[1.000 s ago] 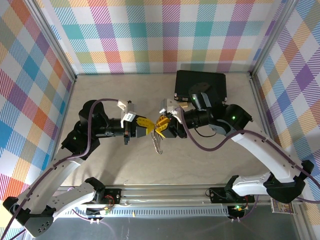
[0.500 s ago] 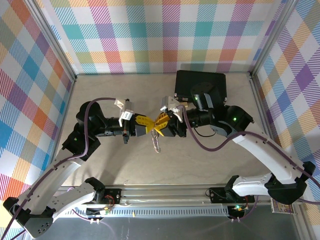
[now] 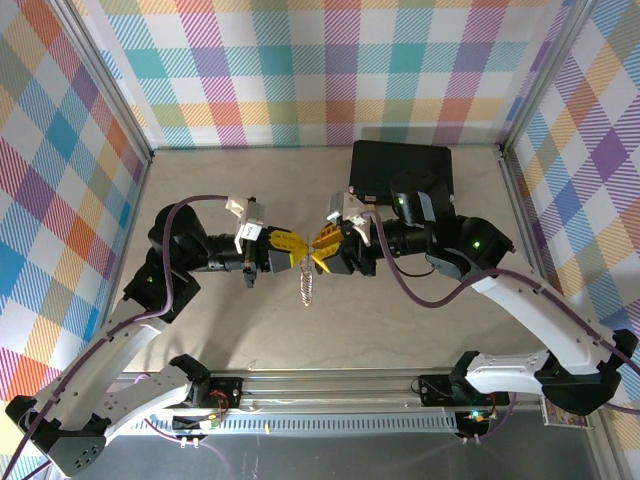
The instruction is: Put the keys on the keyring
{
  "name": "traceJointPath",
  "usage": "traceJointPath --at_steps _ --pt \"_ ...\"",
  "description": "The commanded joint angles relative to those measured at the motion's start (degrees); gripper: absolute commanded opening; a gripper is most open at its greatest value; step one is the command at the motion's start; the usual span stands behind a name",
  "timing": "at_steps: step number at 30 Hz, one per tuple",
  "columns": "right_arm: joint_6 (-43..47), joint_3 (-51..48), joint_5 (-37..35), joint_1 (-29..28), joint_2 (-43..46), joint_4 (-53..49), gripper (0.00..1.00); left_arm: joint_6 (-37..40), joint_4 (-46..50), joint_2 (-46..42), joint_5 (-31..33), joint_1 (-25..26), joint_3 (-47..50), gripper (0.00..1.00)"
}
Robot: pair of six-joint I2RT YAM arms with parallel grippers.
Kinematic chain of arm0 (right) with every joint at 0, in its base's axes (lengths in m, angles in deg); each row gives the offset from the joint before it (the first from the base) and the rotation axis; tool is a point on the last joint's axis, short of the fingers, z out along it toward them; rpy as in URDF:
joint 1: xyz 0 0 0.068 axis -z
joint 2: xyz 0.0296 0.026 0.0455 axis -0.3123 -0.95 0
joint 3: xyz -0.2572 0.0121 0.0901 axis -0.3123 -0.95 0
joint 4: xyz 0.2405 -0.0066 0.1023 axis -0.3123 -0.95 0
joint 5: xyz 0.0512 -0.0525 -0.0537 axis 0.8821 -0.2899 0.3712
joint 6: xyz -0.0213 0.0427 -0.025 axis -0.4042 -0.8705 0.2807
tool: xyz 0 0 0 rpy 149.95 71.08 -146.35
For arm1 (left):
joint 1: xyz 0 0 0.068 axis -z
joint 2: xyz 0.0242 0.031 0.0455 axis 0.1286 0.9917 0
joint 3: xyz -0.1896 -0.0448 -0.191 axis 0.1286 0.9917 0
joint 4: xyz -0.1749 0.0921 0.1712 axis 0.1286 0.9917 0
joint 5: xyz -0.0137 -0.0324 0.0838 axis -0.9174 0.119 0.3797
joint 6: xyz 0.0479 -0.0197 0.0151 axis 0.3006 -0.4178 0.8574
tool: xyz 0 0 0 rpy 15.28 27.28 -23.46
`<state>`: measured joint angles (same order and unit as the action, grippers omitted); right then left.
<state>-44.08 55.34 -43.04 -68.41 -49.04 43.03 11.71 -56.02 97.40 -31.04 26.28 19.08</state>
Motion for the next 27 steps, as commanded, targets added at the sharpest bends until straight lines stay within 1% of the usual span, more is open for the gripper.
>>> traceJointPath --at_steps 1,6,8,14,16,19,21,23,25,27 --pt "-1.03 -0.48 1.05 0.14 0.24 2.24 0.27 -0.62 -2.88 -1.29 -1.36 0.32 0.87 0.00" --pt "-1.39 -0.65 1.13 0.29 0.03 3.10 0.24 -0.58 -2.87 -1.41 -1.31 0.34 1.13 0.00" --pt "-1.56 -0.87 1.48 0.29 0.02 3.52 0.21 -0.62 -2.87 -1.58 -1.28 0.34 1.30 0.00" --pt "-1.05 -0.50 1.64 0.26 -0.62 2.51 0.04 -0.54 -2.78 -1.59 -1.17 0.26 1.38 0.00" --pt "-0.50 -0.27 1.06 0.29 -0.73 1.83 0.00 -0.21 -2.00 -1.46 -0.95 0.34 1.22 0.00" --pt "1.79 1.98 -1.12 0.29 -1.40 -2.08 0.00 5.12 5.33 -1.36 1.09 0.34 -0.28 0.00" --pt "4.32 4.51 -2.54 0.31 -2.61 -6.29 0.00 10.27 12.23 -1.00 3.23 0.34 -1.36 0.08" --pt "6.74 7.29 -3.48 0.25 -4.08 -10.58 0.00 14.74 20.19 0.33 3.75 0.34 -3.27 0.17" --pt "8.42 9.71 -3.53 0.29 -5.32 -14.03 0.00 17.82 24.74 1.66 3.97 0.32 -5.06 0.22" --pt "10.06 11.96 -3.79 0.12 -6.42 -17.11 0.00 19.67 27.45 2.40 4.12 0.34 -6.23 0.23"
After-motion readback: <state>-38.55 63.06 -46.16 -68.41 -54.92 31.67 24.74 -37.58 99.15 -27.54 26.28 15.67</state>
